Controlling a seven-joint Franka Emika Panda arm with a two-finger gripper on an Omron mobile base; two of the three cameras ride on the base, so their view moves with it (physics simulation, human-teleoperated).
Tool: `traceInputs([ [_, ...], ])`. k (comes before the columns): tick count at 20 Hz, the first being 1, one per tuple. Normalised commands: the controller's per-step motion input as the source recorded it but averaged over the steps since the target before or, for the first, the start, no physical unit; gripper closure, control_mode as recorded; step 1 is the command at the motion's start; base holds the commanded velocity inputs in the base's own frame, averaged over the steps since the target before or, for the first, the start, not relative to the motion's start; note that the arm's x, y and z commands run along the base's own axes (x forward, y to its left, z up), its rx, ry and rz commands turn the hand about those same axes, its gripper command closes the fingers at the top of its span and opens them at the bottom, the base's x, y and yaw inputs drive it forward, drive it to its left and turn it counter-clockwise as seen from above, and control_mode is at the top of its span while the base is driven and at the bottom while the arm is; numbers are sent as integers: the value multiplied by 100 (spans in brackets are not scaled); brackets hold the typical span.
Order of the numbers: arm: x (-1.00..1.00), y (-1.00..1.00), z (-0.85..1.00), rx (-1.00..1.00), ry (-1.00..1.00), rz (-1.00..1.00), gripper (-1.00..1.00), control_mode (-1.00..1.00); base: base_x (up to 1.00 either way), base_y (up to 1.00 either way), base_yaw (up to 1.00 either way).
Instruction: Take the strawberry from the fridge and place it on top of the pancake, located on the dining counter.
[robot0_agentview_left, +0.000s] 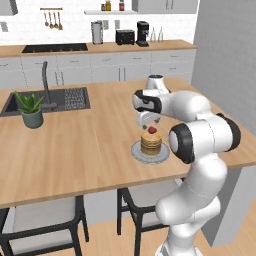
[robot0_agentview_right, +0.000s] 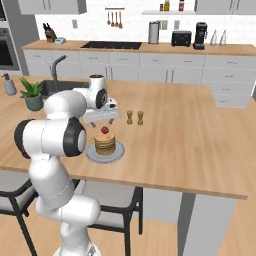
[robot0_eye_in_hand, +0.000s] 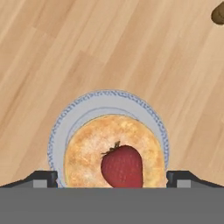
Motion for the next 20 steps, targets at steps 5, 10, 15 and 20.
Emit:
traceInputs([
  [5,-59,0,36,0,-8,-2,-100,-100,0,0,0],
  [10,-99,5,40,0,-9,-1,-100,-100,0,0,0],
  [15,-100,50,34,-1,-16,0,-100,-100,0,0,0],
  [20,-100,95,23,-9,-8,0,-100,-100,0,0,0],
])
